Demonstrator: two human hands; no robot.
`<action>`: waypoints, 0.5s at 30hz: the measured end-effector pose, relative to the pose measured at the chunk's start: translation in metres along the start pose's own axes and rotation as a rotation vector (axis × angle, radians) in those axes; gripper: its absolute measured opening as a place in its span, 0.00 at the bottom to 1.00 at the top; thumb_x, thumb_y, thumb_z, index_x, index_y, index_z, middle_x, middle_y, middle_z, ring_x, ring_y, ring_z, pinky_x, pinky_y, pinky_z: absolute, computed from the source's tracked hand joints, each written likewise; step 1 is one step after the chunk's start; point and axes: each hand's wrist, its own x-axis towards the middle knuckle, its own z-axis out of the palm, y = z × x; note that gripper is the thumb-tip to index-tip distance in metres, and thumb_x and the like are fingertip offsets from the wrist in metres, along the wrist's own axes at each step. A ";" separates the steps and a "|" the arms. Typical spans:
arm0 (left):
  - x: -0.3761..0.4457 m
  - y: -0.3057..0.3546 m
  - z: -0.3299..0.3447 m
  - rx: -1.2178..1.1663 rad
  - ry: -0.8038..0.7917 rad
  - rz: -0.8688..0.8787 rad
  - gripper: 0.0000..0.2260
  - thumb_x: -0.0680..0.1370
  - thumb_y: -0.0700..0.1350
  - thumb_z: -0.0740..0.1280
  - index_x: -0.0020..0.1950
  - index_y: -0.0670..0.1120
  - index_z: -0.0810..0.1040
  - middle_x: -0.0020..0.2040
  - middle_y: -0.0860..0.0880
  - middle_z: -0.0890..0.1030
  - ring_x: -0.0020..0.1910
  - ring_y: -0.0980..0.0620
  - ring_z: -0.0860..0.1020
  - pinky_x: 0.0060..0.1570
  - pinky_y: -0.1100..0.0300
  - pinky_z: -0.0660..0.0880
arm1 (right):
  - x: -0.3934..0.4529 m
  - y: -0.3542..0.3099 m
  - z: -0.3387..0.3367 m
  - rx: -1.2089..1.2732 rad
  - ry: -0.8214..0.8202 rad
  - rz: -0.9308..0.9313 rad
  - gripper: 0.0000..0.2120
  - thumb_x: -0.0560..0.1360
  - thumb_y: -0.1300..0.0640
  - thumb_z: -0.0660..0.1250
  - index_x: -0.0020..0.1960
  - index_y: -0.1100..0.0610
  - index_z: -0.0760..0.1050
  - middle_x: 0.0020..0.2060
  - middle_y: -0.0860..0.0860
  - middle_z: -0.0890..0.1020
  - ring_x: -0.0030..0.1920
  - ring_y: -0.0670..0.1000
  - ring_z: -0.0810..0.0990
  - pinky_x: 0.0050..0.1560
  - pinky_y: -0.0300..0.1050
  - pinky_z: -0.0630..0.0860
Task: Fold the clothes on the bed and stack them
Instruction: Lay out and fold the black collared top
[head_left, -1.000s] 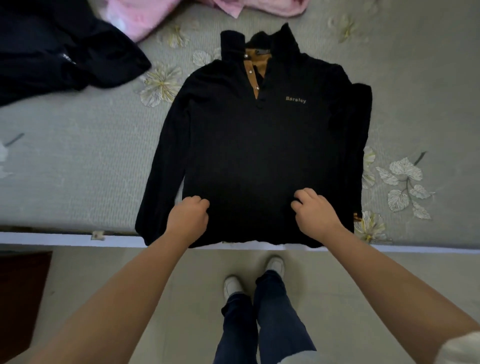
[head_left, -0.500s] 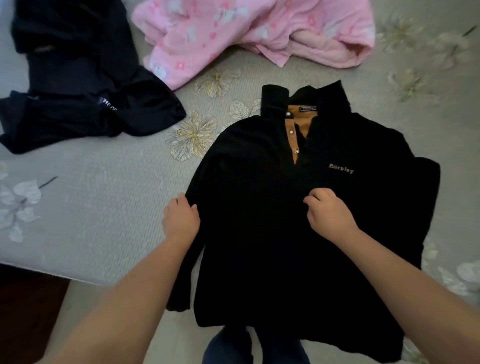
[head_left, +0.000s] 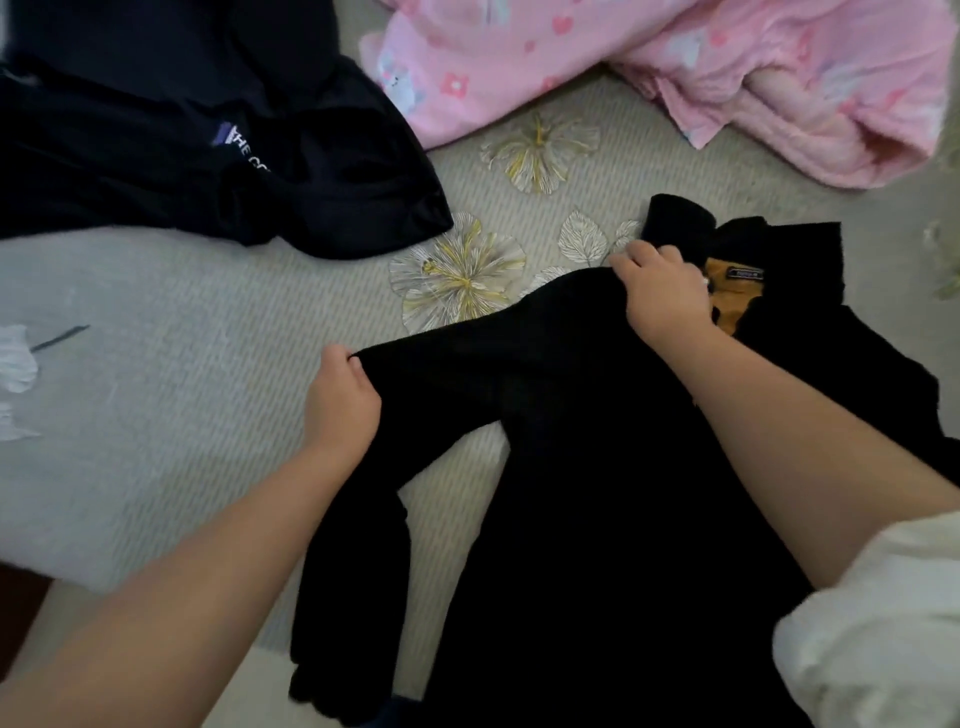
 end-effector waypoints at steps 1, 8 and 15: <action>0.013 0.006 -0.004 0.002 0.012 0.025 0.05 0.80 0.39 0.54 0.49 0.39 0.67 0.34 0.50 0.66 0.36 0.48 0.66 0.34 0.60 0.55 | 0.008 0.001 -0.005 -0.048 -0.039 0.025 0.19 0.76 0.65 0.55 0.67 0.57 0.67 0.66 0.55 0.67 0.62 0.60 0.66 0.55 0.54 0.68; 0.070 0.061 -0.002 0.119 -0.043 0.159 0.07 0.79 0.40 0.56 0.49 0.38 0.71 0.46 0.40 0.75 0.42 0.43 0.72 0.38 0.56 0.62 | 0.041 0.014 -0.029 -0.053 -0.139 0.246 0.14 0.77 0.69 0.52 0.61 0.70 0.68 0.60 0.63 0.70 0.59 0.63 0.71 0.52 0.54 0.70; 0.098 0.061 -0.013 0.291 0.022 0.185 0.09 0.78 0.38 0.57 0.53 0.35 0.72 0.51 0.35 0.75 0.48 0.37 0.73 0.41 0.51 0.64 | 0.050 0.033 -0.028 0.152 0.044 0.445 0.13 0.75 0.70 0.56 0.59 0.68 0.67 0.61 0.66 0.65 0.56 0.66 0.69 0.46 0.56 0.68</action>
